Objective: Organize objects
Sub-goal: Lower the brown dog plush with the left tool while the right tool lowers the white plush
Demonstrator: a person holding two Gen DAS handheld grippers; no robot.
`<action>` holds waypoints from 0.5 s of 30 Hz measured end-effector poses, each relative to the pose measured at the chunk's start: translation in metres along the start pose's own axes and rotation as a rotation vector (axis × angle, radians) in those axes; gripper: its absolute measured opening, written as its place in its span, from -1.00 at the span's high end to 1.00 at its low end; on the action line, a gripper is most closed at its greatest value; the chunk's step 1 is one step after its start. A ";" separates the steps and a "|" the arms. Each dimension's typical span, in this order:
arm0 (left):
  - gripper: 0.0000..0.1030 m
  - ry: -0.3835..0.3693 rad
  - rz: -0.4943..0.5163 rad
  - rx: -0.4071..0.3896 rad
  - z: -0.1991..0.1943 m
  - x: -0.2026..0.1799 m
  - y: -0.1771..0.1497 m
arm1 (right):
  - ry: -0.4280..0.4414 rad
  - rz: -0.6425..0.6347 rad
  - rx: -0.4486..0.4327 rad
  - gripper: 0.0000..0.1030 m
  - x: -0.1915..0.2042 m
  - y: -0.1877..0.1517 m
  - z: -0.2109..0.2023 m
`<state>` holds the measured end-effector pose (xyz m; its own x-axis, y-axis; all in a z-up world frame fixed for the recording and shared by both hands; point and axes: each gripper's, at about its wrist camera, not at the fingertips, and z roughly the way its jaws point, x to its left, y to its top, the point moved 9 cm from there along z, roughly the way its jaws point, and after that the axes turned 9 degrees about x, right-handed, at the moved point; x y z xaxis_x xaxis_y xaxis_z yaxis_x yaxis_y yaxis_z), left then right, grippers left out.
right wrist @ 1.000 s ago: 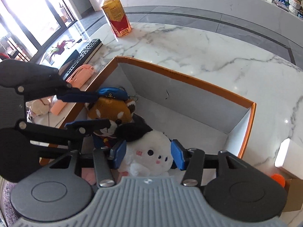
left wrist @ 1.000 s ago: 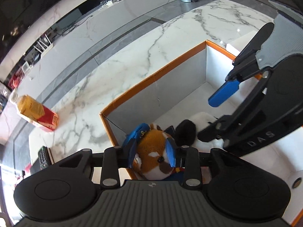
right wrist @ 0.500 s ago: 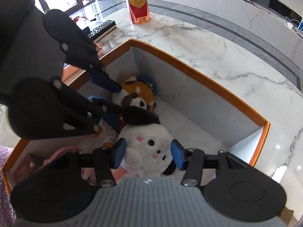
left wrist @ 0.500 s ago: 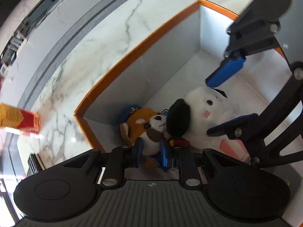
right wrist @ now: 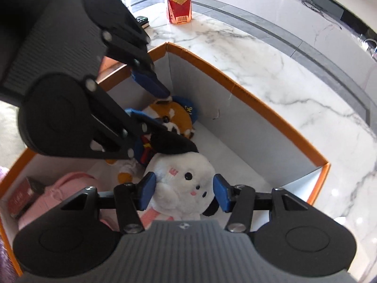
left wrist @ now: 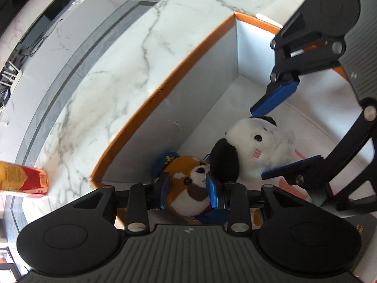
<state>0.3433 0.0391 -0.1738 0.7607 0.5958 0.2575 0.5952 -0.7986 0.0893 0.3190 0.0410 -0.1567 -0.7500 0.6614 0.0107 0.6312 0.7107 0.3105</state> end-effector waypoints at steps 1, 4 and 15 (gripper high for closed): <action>0.23 0.000 0.013 0.002 0.002 -0.001 0.001 | 0.005 0.004 0.002 -0.07 -0.001 -0.001 0.000; 0.16 -0.006 0.034 0.031 0.006 -0.002 0.001 | 0.019 0.018 0.006 -0.07 -0.005 -0.003 0.001; 0.13 -0.057 0.123 0.105 0.007 -0.021 -0.026 | 0.086 0.099 0.029 -0.08 -0.005 -0.013 0.004</action>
<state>0.3140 0.0479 -0.1883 0.8410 0.5008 0.2048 0.5186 -0.8540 -0.0416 0.3150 0.0297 -0.1649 -0.6971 0.7065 0.1218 0.7075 0.6503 0.2767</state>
